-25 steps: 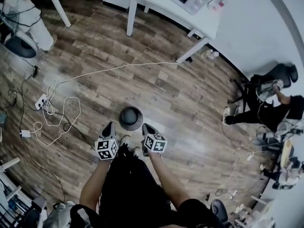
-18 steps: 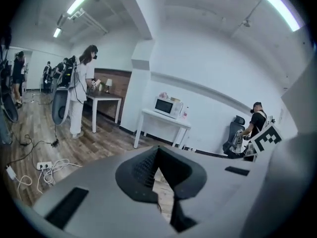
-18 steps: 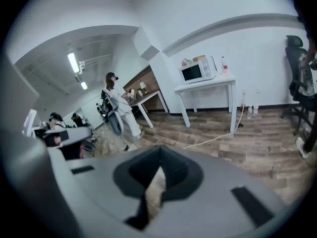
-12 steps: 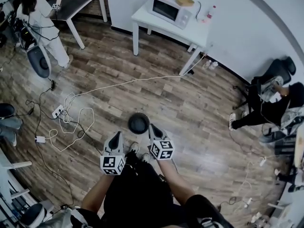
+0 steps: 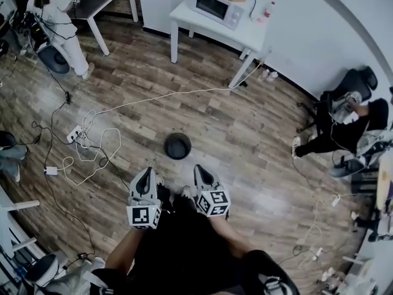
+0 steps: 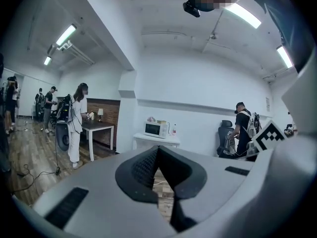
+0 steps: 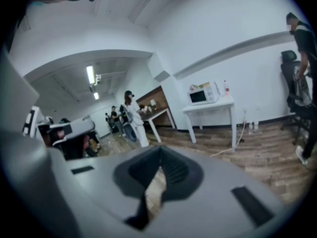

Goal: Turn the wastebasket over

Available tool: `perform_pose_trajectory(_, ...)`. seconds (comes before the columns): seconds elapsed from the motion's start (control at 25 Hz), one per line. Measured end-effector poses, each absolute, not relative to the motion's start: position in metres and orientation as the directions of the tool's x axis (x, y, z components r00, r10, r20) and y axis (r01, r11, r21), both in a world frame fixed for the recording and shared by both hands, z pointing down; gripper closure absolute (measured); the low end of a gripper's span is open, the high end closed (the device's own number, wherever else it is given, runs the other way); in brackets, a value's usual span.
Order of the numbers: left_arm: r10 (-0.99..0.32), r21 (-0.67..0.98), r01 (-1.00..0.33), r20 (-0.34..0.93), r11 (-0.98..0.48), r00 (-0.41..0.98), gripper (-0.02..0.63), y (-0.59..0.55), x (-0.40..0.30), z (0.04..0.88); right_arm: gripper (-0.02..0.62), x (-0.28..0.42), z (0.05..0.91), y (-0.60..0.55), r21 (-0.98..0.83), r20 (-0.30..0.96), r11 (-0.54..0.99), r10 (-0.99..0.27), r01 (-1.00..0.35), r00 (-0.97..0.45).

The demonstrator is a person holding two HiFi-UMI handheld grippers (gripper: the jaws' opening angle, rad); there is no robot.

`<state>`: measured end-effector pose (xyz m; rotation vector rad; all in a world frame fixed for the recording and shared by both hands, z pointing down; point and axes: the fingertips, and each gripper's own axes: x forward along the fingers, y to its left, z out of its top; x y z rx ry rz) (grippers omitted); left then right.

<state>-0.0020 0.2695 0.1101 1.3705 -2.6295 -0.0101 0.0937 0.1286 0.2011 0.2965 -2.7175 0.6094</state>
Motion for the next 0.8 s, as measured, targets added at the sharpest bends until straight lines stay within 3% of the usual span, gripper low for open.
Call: perform_pose_trajectory(0.8, -0.885, 0.166, -0.870, 0.134, 0.465, -0.447, 0.572, 0.248, -0.038, 0.114, 0.563, 0.067, 0.174, 0.157, -0.379, 0.322, 0.883, -0.155, -0.277, -0.934)
